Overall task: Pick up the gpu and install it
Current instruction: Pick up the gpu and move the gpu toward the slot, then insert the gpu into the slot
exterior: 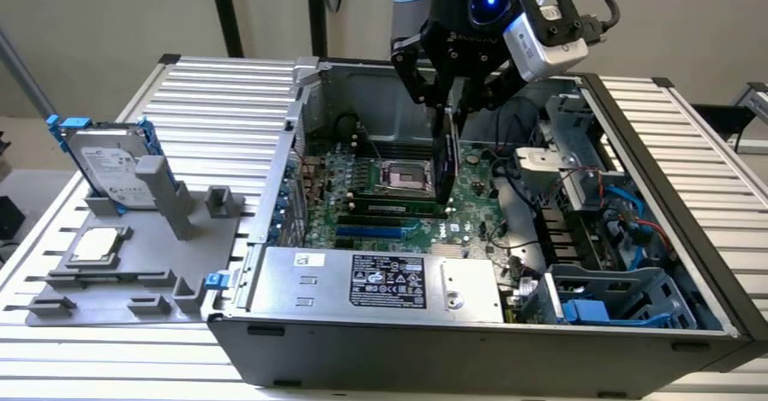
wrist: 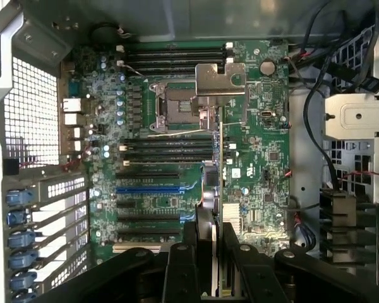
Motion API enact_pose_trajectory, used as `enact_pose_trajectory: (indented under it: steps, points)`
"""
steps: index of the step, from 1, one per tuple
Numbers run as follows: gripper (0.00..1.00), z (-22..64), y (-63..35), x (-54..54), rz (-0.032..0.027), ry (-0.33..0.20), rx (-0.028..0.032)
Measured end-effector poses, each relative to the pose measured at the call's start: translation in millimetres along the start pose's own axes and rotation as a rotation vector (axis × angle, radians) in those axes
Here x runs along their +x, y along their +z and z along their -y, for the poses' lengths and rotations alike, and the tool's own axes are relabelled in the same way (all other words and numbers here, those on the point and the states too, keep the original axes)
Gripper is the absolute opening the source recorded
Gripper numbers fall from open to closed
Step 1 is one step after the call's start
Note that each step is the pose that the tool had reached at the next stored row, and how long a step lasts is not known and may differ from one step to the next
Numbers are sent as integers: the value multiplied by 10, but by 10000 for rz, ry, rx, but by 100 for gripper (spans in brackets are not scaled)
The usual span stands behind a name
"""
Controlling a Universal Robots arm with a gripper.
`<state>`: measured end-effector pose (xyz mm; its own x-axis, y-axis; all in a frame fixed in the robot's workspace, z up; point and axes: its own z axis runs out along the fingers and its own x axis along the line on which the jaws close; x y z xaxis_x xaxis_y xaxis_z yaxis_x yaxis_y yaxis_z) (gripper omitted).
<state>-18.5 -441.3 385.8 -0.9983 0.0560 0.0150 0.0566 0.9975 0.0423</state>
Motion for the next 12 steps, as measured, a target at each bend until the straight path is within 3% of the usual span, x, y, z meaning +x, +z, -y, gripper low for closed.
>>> enact_pose_trajectory:
  steps: [12]
  points:
    - [27, 0, 1, 0, -1, 2, -1]
